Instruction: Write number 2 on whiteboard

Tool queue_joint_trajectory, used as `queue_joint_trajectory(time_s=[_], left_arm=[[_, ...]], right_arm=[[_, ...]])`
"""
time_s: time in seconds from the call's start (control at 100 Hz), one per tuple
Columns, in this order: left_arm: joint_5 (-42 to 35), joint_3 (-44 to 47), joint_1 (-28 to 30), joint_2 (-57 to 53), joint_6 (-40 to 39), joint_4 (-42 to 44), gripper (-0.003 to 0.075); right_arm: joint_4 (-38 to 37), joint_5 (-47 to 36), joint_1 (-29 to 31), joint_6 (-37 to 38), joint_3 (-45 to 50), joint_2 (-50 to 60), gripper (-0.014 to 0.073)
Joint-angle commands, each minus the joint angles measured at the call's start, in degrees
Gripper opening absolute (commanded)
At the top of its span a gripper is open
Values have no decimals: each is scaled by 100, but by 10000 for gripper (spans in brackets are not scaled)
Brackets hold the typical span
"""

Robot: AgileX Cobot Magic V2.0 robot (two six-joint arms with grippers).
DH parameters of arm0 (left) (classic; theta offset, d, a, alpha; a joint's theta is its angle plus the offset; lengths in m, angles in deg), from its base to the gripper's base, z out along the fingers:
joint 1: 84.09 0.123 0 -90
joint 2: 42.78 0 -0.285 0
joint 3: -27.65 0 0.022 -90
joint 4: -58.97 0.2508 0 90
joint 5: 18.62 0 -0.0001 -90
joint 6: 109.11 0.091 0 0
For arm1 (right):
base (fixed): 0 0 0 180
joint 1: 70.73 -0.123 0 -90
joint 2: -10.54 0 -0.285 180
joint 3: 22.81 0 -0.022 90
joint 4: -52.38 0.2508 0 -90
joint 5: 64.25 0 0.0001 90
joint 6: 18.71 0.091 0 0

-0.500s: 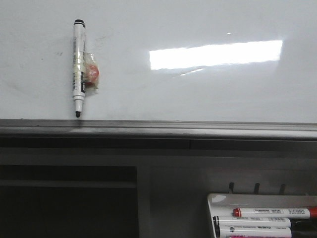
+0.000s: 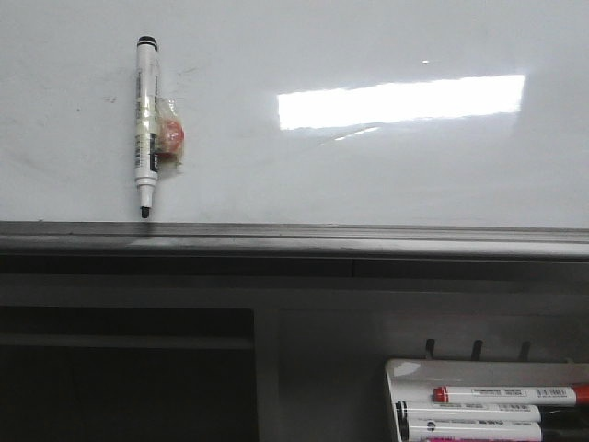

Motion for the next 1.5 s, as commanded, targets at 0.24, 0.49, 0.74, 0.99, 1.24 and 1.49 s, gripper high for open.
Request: queue_joint_trajectory(time_s=[0.24,0.49,0.74,0.99,1.24,1.49], left_arm=[[-355,81,20,-147,-46,-27,-20],[-355,81,20,-147,-46,-27,-20],[-380,81,20,-147,-19,-3,-20],[-1243,81,20,-147,6,-2347,-20],[-1281,71,20,-147,6,-4150,-20],[-1341,71,20,-147,6,-4939,-20]], right_arm=[[-110,-165,0,-22,139,116,-78],[-110,-165,0,-22,139,116,-78],[-110,-173,0,-22,139,116,-78],[-872,-1403,0,-22,139,116,-78],[-817,-3415,0,-12,139,116,-78],[477,-3473,0,775,126,116,-78]])
